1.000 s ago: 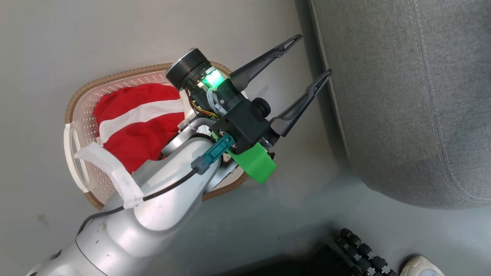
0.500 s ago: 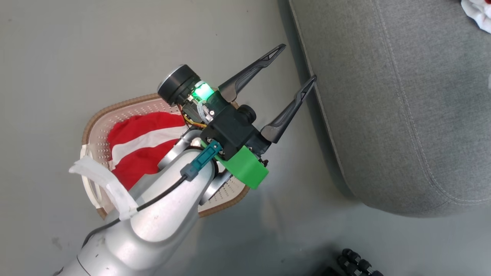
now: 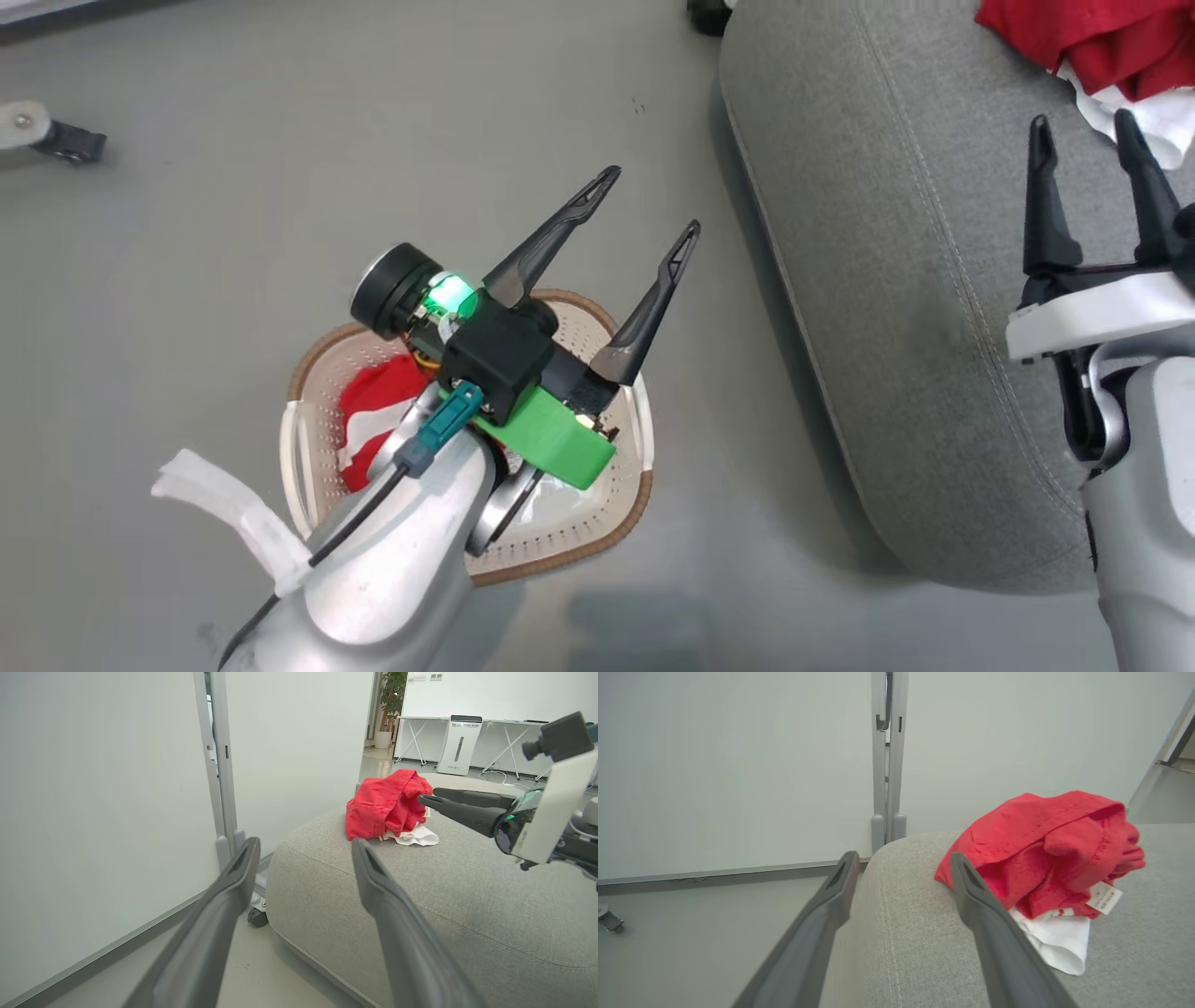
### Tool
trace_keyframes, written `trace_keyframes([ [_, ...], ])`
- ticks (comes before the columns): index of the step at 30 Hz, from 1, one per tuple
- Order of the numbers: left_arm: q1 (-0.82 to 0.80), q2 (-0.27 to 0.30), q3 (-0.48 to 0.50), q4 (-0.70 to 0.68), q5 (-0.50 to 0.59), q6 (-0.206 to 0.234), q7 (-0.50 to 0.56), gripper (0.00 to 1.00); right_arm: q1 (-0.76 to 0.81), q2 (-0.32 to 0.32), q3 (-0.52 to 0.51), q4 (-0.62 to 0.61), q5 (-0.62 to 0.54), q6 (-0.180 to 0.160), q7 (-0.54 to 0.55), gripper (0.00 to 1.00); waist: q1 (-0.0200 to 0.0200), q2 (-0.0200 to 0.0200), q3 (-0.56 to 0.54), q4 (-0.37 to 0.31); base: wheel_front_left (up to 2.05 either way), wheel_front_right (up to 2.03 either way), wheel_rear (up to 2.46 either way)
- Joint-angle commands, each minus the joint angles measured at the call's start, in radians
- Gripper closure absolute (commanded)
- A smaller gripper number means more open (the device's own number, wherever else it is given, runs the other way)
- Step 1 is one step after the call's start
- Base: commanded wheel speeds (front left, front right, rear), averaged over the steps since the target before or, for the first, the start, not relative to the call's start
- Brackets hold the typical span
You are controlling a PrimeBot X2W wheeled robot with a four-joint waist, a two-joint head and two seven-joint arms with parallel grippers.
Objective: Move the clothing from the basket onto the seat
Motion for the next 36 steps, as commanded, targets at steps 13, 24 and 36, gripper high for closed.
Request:
trace_keyframes([
  [13, 0.181, 0.009, 0.241, -0.004, -0.006, 0.018, -0.002, 0.0, 0.119, 0.058, 0.115, -0.095, 0.018, -0.001, -0.002, 0.0, 0.0, 0.0, -0.164, 0.155, 0.0, 0.0, 0.0],
  [24, 0.315, -0.013, 0.46, -0.018, 0.009, 0.018, -0.002, 0.0, 0.231, 0.098, 0.128, -0.152, -0.008, -0.001, -0.002, 0.0, 0.0, 0.0, -0.248, 0.2, 0.0, 0.0, 0.0],
  [36, 0.446, -0.048, 0.596, -0.028, 0.046, 0.002, -0.002, 0.0, 0.378, 0.121, 0.099, -0.197, -0.023, -0.001, -0.002, 0.0, 0.0, 0.0, -0.318, 0.214, 0.0, 0.0, 0.0],
])
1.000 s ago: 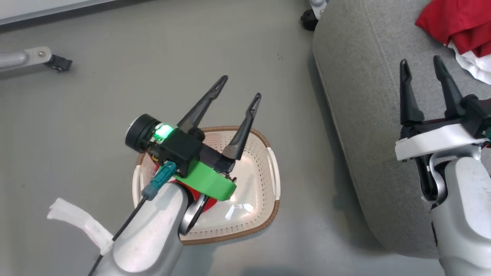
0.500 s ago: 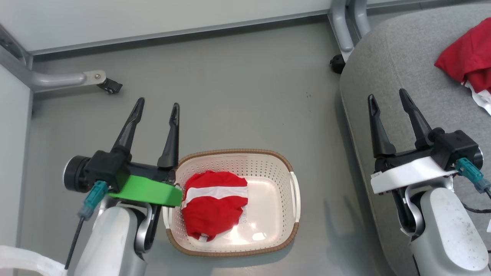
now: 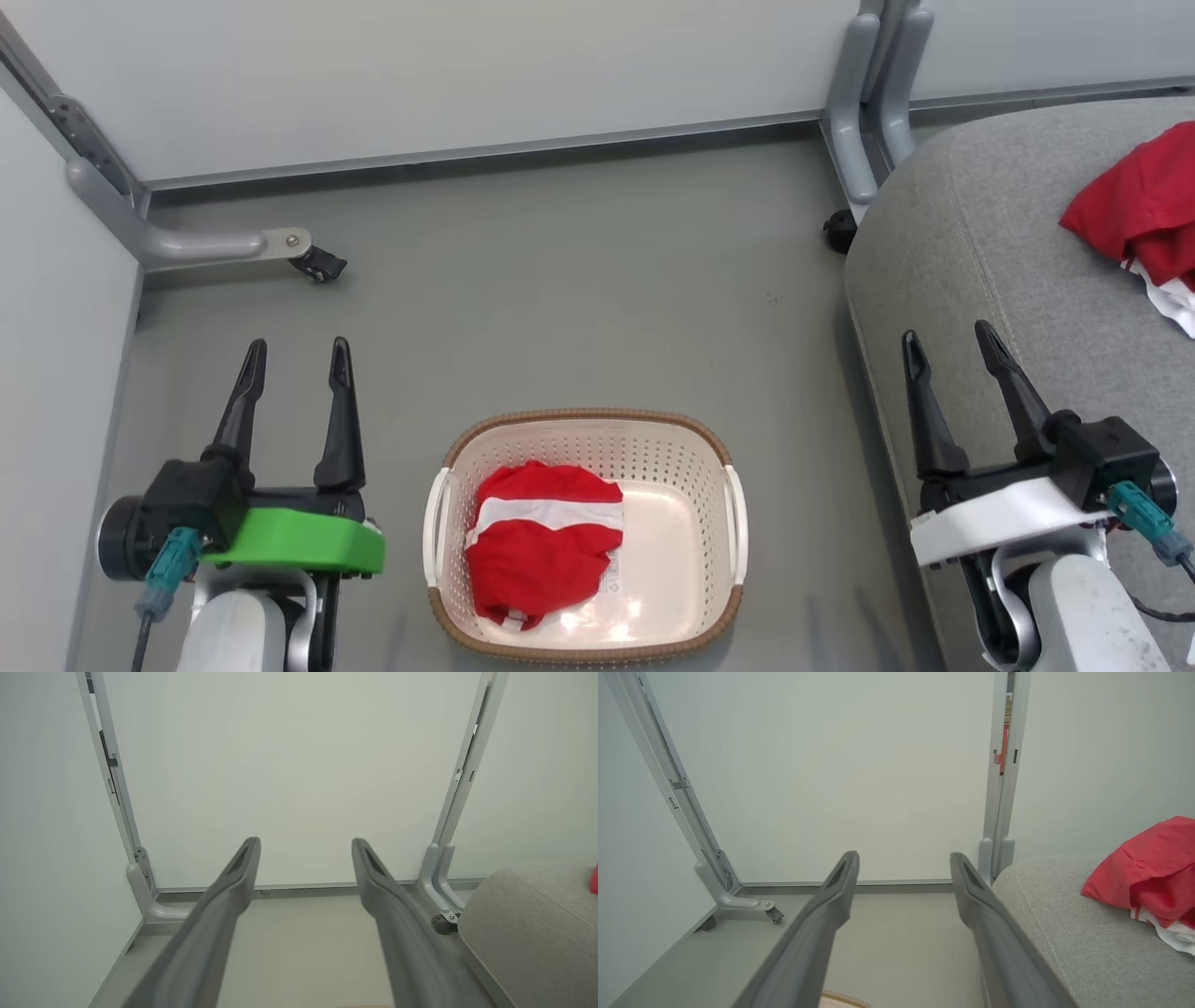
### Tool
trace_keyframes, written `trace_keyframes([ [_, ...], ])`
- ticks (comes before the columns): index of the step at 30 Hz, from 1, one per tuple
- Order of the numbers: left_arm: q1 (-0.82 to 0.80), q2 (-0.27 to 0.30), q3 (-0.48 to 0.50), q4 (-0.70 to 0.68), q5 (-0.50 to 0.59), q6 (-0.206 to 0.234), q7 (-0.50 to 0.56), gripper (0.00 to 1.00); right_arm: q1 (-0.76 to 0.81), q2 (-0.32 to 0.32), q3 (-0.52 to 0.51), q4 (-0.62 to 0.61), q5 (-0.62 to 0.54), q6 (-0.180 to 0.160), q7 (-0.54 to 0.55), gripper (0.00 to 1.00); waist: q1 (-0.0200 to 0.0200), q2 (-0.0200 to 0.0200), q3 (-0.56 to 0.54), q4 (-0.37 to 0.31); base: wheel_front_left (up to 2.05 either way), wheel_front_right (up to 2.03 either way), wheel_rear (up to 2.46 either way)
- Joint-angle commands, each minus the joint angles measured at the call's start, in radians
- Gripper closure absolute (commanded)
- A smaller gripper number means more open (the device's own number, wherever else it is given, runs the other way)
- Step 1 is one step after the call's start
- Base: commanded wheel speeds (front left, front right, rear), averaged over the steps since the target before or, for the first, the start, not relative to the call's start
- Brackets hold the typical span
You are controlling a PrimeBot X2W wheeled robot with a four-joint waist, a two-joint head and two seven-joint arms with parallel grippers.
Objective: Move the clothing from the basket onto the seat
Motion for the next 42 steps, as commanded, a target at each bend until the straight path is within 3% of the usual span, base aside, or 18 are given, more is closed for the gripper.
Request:
trace_keyframes([
  [1, 0.024, -0.005, 0.009, -0.003, 0.016, -0.006, -0.001, 0.0, 0.024, -0.001, -0.003, -0.007, -0.008, -0.001, -0.002, 0.0, 0.0001, 0.0, -0.014, 0.006, 0.0, 0.0, 0.0],
  [16, 0.069, -0.02, 0.051, -0.002, 0.04, -0.021, -0.001, 0.0, 0.113, 0.002, -0.001, -0.032, 0.013, -0.001, -0.002, 0.0, 0.0001, 0.0, -0.031, 0.022, 0.0, 0.0, 0.0],
  [37, 0.048, -0.023, 0.068, 0.018, 0.061, -0.03, -0.001, 0.0, 0.082, 0.002, 0.011, -0.012, 0.014, -0.001, -0.002, 0.0, 0.0001, 0.0, -0.027, 0.004, 0.0, 0.0, 0.0],
  [42, -0.005, -0.001, 0.054, 0.052, 0.079, -0.035, -0.001, 0.0, 0.05, 0.002, 0.028, -0.011, 0.01, -0.001, -0.002, 0.0, 0.0001, 0.0, -0.001, -0.016, 0.0, 0.0, 0.0],
])
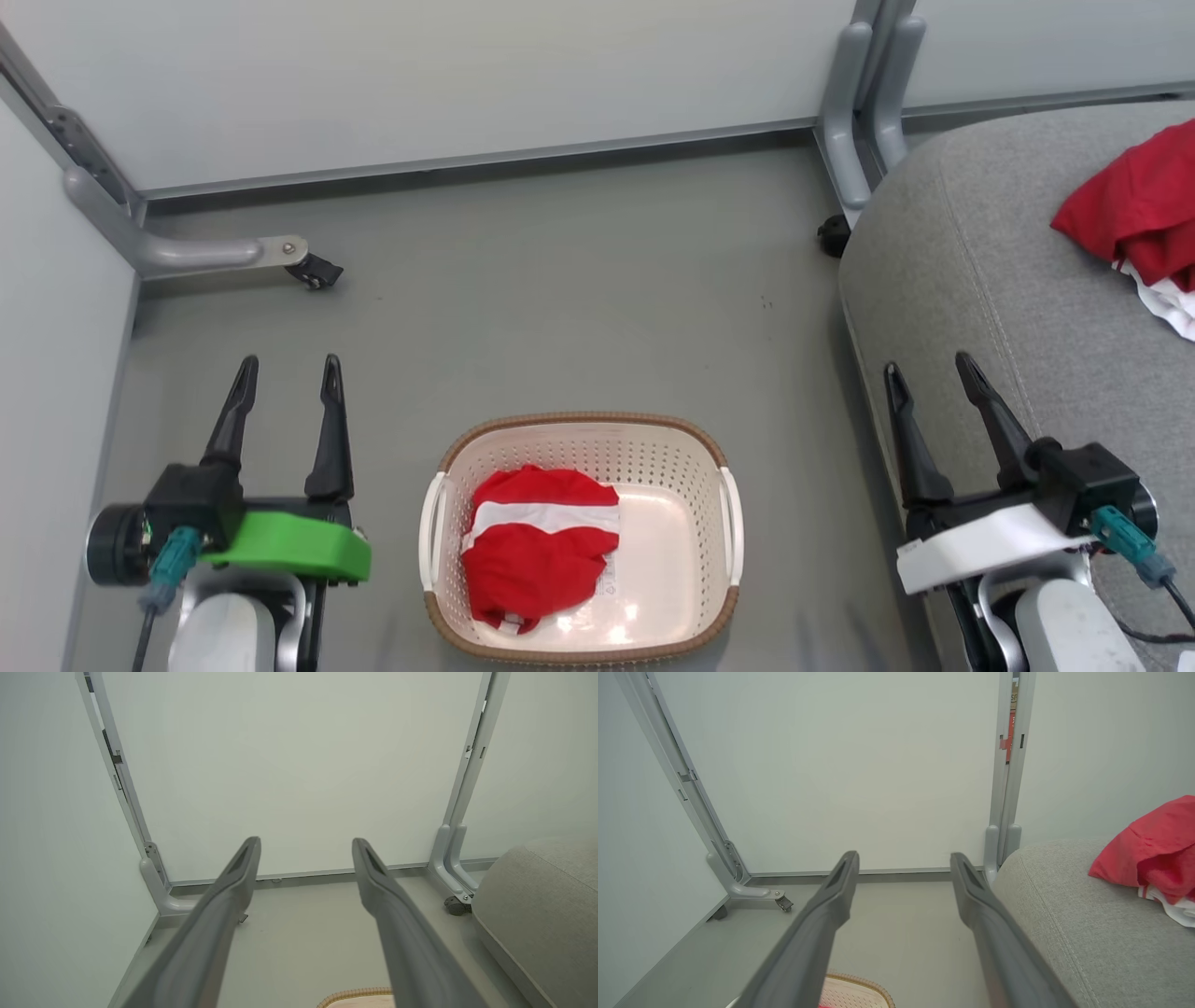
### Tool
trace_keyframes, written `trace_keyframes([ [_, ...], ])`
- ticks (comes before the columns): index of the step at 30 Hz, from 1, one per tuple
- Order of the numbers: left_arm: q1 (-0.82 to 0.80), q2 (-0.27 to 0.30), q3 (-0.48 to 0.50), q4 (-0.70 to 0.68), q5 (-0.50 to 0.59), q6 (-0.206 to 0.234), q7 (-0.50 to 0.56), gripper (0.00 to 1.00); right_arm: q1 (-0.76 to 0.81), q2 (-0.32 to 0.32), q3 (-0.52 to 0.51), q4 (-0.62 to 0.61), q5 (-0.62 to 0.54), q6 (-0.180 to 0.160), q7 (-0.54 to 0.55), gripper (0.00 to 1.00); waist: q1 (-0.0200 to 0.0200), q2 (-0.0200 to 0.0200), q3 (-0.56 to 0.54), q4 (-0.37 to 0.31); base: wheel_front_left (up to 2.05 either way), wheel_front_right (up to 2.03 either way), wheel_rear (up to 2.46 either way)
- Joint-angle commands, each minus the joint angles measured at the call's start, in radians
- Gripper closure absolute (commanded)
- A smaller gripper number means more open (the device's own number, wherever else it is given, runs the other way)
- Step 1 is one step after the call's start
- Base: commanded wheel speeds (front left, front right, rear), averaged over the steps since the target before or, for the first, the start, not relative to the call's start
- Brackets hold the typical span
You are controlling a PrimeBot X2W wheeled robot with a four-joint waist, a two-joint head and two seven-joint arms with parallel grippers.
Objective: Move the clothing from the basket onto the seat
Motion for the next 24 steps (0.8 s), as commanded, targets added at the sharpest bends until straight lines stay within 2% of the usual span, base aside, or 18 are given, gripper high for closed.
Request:
trace_keyframes([
  [1, -0.034, 0.015, -0.01, 0.015, 0.005, -0.003, -0.001, 0.0, -0.021, -0.002, 0.005, 0.0, -0.003, -0.001, -0.002, 0.0, 0.0001, 0.0, 0.021, -0.017, 0.0, 0.0, 0.0],
  [7, -0.143, 0.067, -0.098, 0.107, 0.027, -0.008, -0.001, 0.0, -0.086, -0.002, 0.034, -0.012, -0.001, -0.001, -0.002, 0.0, 0.0001, 0.0, 0.095, -0.057, 0.0, 0.0, 0.0],
  [16, -0.342, 0.163, -0.342, 0.295, -0.01, -0.009, -0.001, 0.0, -0.205, -0.003, 0.071, -0.034, 0.001, -0.001, -0.002, 0.0, 0.0001, 0.0, 0.255, -0.139, 0.0, 0.0, 0.0],
  [24, -0.482, 0.225, -0.529, 0.46, -0.038, -0.009, -0.001, 0.0, -0.295, -0.002, 0.099, -0.054, 0.011, -0.001, -0.002, 0.0, 0.0001, 0.0, 0.389, -0.217, 0.0, 0.0, 0.0],
])
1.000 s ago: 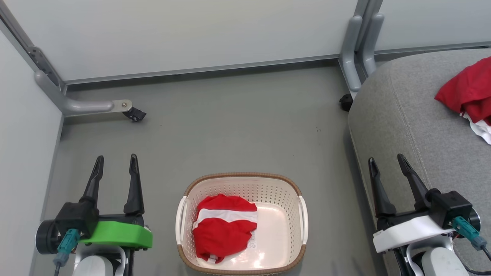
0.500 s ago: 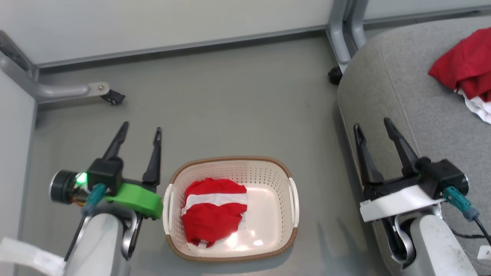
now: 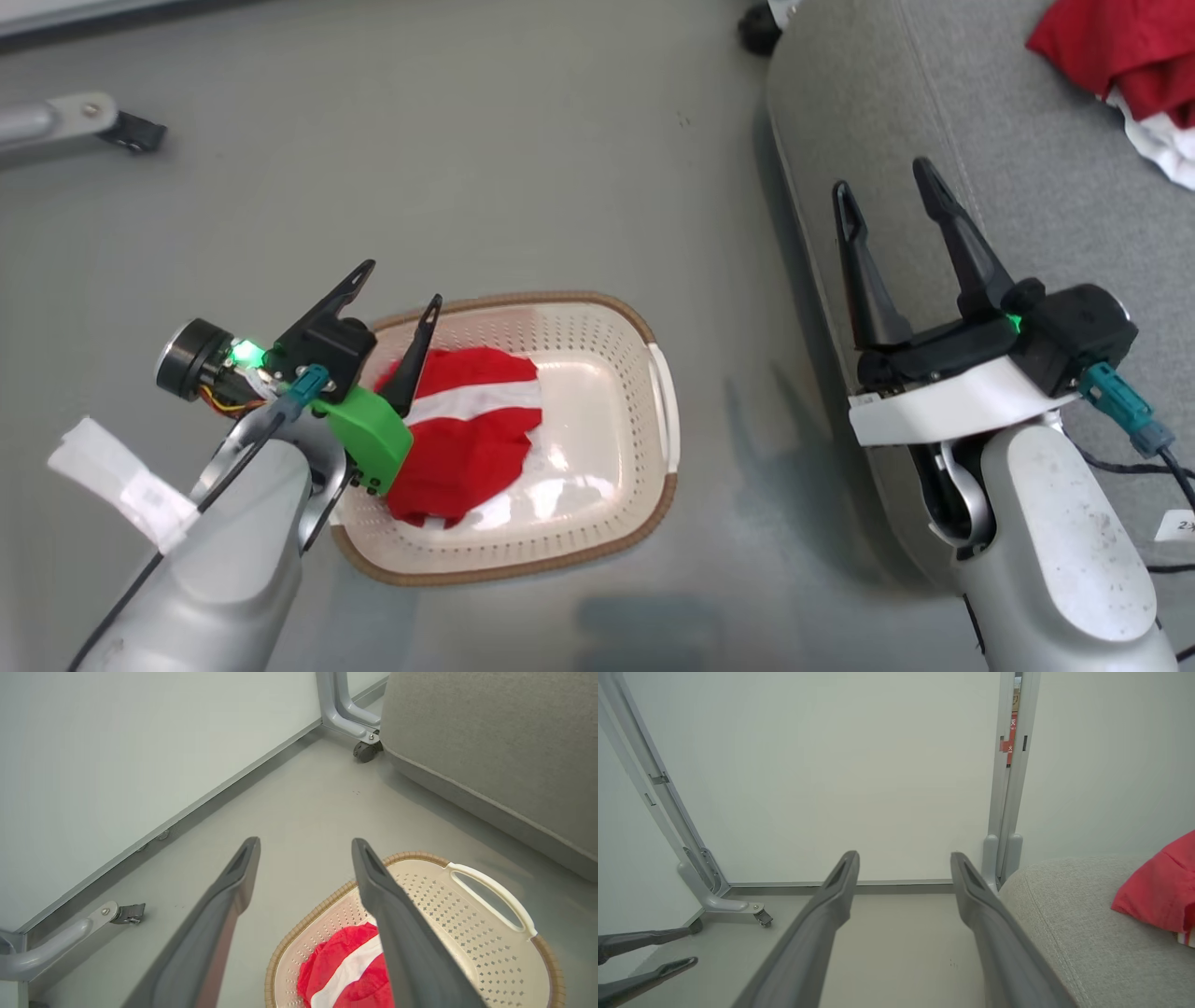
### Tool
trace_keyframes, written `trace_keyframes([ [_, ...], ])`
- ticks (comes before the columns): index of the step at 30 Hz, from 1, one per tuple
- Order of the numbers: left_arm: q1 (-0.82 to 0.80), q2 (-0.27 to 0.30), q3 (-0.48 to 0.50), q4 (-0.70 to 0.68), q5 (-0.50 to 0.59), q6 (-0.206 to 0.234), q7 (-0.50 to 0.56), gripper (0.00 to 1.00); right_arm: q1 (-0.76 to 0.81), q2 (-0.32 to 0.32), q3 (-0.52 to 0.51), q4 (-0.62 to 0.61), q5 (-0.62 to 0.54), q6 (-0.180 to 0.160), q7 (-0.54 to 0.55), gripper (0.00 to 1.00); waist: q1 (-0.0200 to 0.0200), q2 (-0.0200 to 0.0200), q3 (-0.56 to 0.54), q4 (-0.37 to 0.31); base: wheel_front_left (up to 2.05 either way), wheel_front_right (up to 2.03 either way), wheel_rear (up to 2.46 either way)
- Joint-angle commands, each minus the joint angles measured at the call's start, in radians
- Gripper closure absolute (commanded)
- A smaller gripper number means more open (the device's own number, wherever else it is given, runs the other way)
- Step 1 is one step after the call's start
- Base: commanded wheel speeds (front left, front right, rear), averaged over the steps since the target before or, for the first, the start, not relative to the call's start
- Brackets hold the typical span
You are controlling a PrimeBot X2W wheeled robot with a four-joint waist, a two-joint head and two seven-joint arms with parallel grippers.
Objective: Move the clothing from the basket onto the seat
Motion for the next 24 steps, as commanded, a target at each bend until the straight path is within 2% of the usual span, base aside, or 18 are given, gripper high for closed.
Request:
trace_keyframes([
  [1, -0.034, 0.018, -0.02, 0.02, -0.003, -0.003, -0.001, 0.0, -0.022, -0.002, 0.003, -0.009, 0.005, -0.001, -0.002, 0.0, 0.0, 0.0, 0.106, -0.083, 0.0, 0.0, 0.0],
  [14, -0.239, 0.073, -0.318, 0.275, -0.054, -0.003, 0.005, 0.0, -0.144, -0.002, 0.062, -0.051, 0.02, -0.001, -0.002, 0.0, 0.0, 0.0, 0.328, -0.168, 0.0, 0.0, 0.0],
  [24, -0.352, 0.107, -0.542, 0.407, -0.109, -0.003, 0.052, 0.0, -0.199, -0.002, 0.091, -0.074, 0.03, -0.001, -0.002, 0.0, 0.0, 0.0, 0.444, -0.21, 0.0, 0.0, 0.0],
])
